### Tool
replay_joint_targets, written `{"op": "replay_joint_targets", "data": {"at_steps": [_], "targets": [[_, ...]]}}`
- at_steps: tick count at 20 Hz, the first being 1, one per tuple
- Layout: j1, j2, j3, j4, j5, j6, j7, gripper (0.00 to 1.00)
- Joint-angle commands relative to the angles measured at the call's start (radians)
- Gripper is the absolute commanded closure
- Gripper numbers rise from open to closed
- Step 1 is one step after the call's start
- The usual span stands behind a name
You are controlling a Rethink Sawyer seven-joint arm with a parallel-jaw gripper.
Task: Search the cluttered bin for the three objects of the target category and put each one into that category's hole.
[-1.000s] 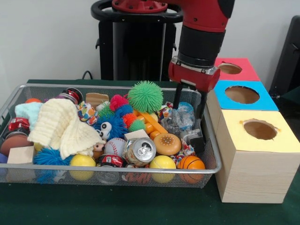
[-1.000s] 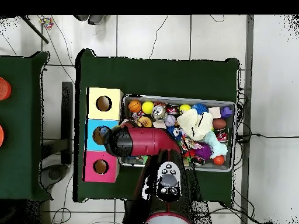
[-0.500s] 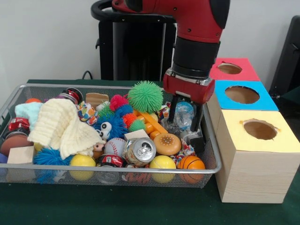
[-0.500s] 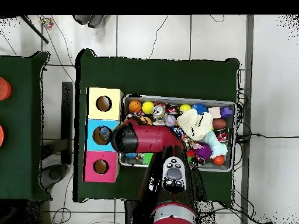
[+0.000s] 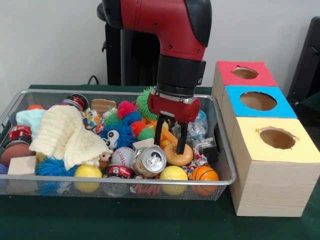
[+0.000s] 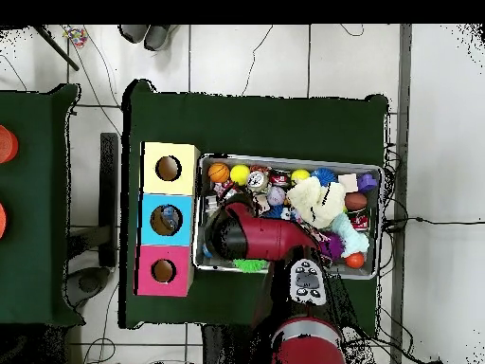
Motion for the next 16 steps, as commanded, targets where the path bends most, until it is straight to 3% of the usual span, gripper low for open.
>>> {"op": "replay_joint_targets", "data": {"at_steps": [1, 10, 16], "targets": [[0.006, 0.113, -0.001, 0.125, -0.038, -0.121, 0.134, 0.0], [0.076, 0.133, -0.051, 0.212, -0.003, -0.225, 0.145, 0.0], [0.068, 0.04, 0.004, 0.306, -0.022, -0.185, 0.141, 0.0]]}}
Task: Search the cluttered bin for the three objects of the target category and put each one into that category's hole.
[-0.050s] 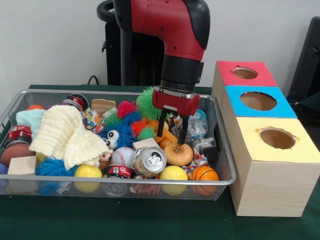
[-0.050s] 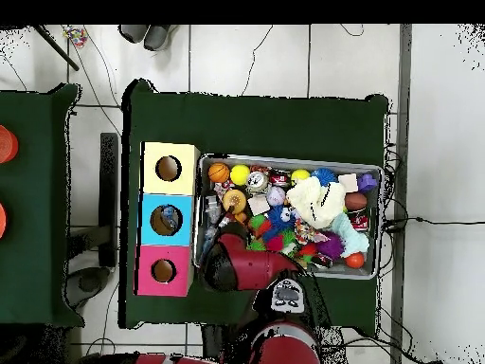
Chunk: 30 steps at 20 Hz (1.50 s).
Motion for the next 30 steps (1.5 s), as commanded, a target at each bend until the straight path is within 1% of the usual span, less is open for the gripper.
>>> {"op": "replay_joint_targets", "data": {"at_steps": [1, 4, 8, 11, 17, 30], "targets": [[0.002, -0.024, 0.071, 0.161, -0.021, 0.034, 0.141, 0.0], [0.007, -0.076, 0.075, 0.2, -0.015, 0.062, 0.135, 0.0], [0.015, -0.096, 0.077, 0.212, 0.004, 0.077, 0.133, 0.0], [0.035, -0.099, 0.074, 0.215, 0.024, 0.072, 0.139, 0.0], [0.02, -0.093, 0.086, 0.207, 0.028, 0.068, 0.129, 0.0], [0.031, -0.095, 0.084, 0.204, 0.055, 0.082, 0.137, 0.0]]}}
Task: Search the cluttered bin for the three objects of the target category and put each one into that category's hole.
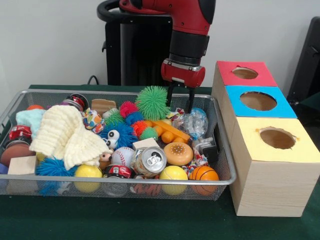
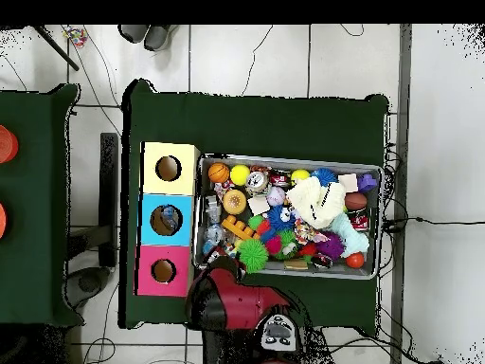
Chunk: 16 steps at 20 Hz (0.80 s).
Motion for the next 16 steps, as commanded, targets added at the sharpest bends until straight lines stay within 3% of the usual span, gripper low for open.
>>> {"op": "replay_joint_targets", "data": {"at_steps": [1, 9, 16], "targets": [[0.006, 0.01, 0.084, 0.003, 0.054, 0.083, 0.137, 0.0], [0.006, 0.011, 0.077, -0.018, 0.061, 0.109, 0.122, 0.0], [0.04, 0.054, 0.07, -0.108, 0.154, 0.156, 0.137, 0.0]]}}
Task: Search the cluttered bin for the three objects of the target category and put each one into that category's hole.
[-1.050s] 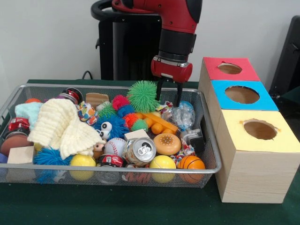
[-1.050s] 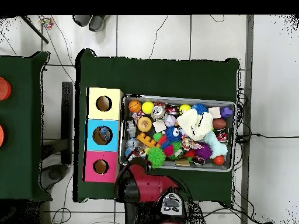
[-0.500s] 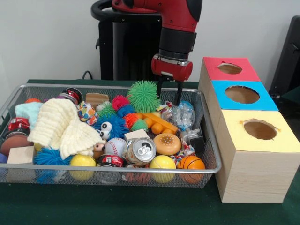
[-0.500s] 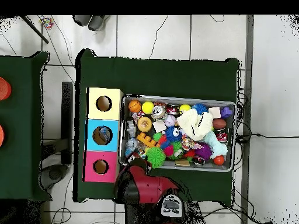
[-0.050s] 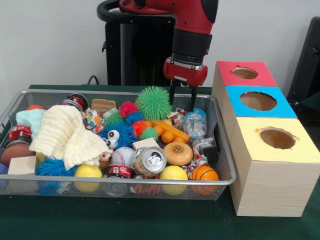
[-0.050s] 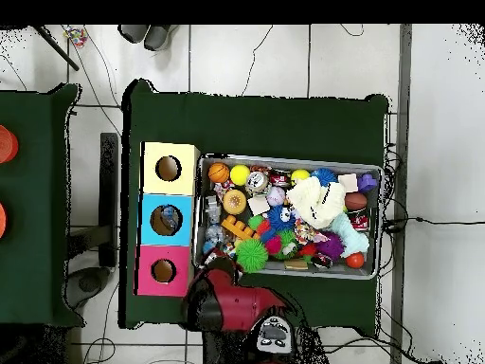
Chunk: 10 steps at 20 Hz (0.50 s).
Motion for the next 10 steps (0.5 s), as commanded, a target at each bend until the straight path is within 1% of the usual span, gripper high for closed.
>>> {"op": "replay_joint_targets", "data": {"at_steps": [1, 4, 10], "targets": [[0.021, 0.06, 0.068, -0.127, 0.131, 0.136, 0.139, 0.0], [0.035, 0.077, 0.058, -0.161, 0.163, 0.147, 0.127, 0.0], [0.044, 0.118, 0.064, -0.221, 0.182, 0.153, 0.086, 0.0]]}}
